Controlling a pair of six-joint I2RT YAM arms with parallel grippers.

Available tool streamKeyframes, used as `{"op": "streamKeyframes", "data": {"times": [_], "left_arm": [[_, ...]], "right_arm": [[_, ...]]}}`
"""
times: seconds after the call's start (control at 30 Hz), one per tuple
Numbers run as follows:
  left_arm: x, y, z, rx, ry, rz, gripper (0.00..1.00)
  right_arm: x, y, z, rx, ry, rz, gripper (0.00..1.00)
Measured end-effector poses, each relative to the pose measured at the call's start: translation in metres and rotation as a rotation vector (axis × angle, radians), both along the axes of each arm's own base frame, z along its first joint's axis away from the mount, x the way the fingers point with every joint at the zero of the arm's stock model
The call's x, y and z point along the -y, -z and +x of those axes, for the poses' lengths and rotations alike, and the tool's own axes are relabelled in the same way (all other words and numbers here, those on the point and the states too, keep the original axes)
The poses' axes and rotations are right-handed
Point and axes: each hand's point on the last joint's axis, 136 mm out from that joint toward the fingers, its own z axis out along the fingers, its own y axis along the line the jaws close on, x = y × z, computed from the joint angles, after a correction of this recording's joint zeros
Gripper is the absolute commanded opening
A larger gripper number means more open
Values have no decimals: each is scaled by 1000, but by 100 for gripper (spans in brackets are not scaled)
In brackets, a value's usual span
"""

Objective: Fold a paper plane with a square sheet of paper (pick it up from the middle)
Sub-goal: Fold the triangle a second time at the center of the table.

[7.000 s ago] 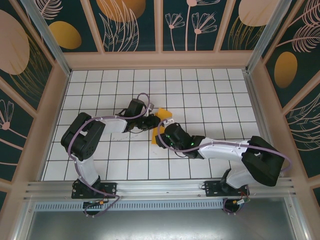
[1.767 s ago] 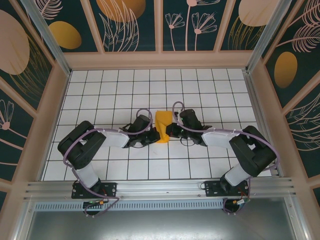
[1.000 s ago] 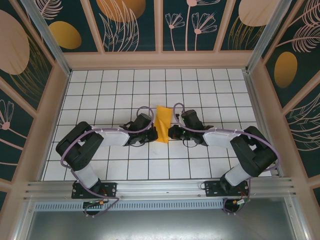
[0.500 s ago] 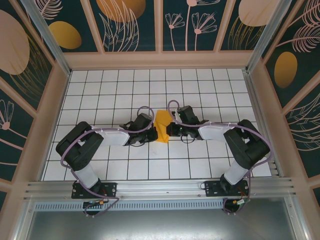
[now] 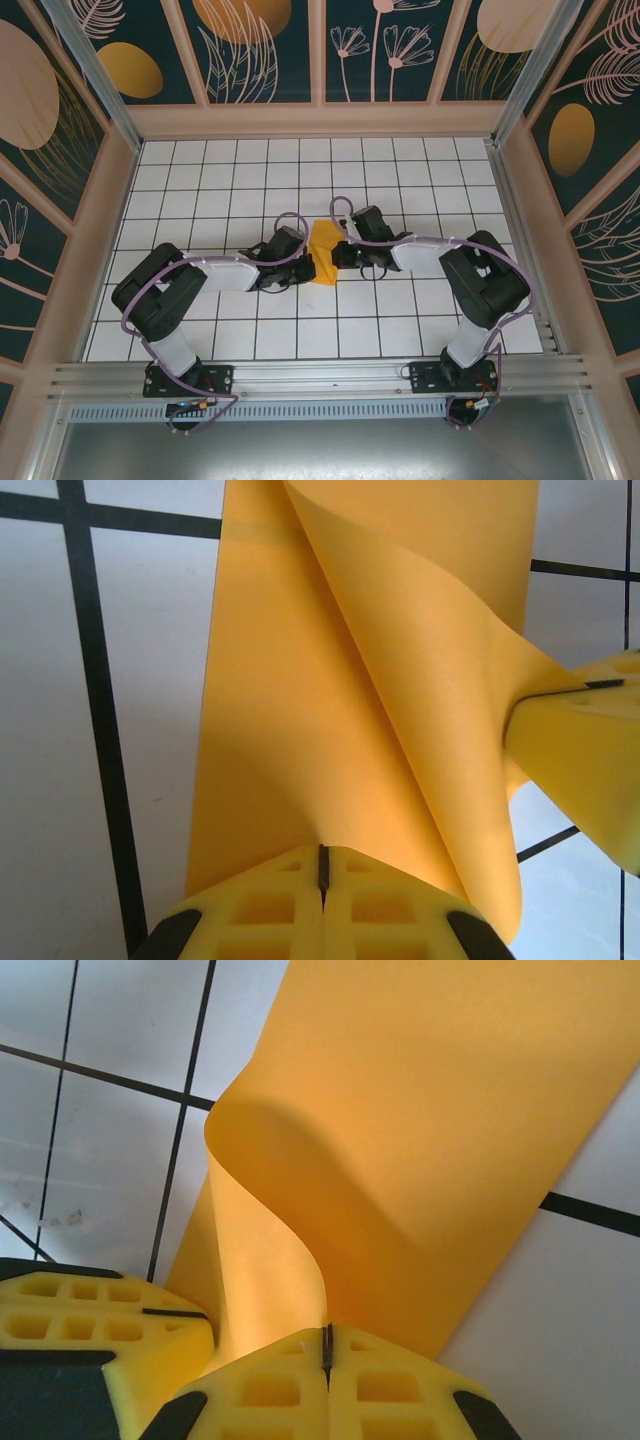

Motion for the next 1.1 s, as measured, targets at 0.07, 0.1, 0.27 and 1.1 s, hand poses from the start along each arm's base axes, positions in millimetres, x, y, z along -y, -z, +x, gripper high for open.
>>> {"op": "streamKeyframes", "data": {"times": [0.07, 0.1, 0.27, 1.1], "left_arm": [[0, 0, 0, 0, 0, 0, 1], [0, 0, 0, 0, 0, 0, 1], [0, 0, 0, 0, 0, 0, 1], [0, 0, 0, 0, 0, 0, 1]], "right_arm": [[-1, 2, 1, -5, -4, -8, 0], [-1, 4, 2, -6, -8, -11, 0], [0, 6, 0, -14, -15, -26, 0], [3, 12, 6, -19, -15, -82, 0]]}}
